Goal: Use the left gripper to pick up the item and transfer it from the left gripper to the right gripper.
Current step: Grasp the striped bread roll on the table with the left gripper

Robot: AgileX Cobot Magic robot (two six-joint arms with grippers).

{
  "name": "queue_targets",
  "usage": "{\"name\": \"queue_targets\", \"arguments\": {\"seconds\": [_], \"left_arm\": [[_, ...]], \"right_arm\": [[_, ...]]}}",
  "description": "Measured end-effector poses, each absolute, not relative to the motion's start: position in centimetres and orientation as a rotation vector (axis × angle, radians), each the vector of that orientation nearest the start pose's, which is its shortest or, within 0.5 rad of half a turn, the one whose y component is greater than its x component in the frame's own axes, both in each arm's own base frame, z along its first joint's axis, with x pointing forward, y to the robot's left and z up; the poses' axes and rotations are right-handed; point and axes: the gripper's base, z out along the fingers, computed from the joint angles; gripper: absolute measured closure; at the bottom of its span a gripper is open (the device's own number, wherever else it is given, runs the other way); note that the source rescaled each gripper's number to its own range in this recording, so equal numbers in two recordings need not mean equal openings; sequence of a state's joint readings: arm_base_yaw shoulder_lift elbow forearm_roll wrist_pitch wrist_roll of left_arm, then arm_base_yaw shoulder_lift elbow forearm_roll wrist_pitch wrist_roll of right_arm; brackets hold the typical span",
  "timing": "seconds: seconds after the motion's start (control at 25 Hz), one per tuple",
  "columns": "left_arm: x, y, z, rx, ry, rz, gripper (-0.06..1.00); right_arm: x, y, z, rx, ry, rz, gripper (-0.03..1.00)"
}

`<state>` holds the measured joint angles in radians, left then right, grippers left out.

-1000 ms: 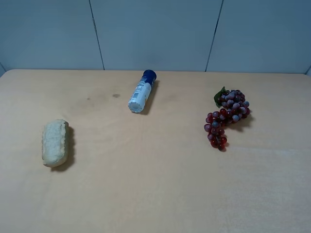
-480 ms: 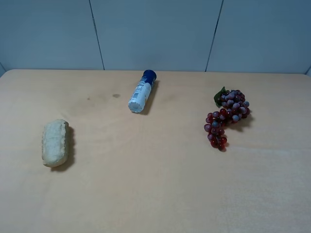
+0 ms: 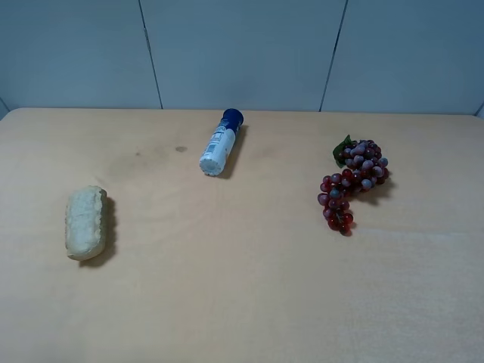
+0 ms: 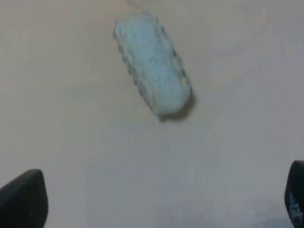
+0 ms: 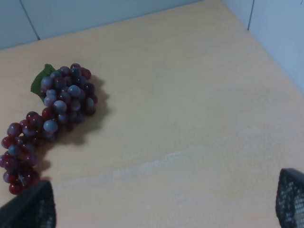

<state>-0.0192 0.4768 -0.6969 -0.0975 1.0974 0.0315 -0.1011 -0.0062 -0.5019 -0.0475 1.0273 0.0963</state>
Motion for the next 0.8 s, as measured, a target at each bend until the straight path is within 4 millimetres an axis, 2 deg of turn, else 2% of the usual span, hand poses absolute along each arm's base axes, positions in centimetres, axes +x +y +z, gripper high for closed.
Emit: {"name": "queue_targets", "arguments": {"seconds": [0.36, 0.6, 0.8], "left_arm": [[12.7, -1.0, 29.1, 0.01, 2.644, -0.13, -0.06], [16.9, -1.1, 26.0, -0.047, 2.786, -0.137, -0.06], [19.7, -1.2, 23.0, -0.077, 2.891, -0.143, -0.06]], "right_arm": [[-0.5, -0.3, 28.1, 0.199, 1.993, -0.06, -0.03], [-0.5, -0.3, 28.1, 0.199, 1.993, -0.06, -0.03], [-0.5, -0.3, 28.1, 0.199, 1.993, -0.06, -0.03]]}}
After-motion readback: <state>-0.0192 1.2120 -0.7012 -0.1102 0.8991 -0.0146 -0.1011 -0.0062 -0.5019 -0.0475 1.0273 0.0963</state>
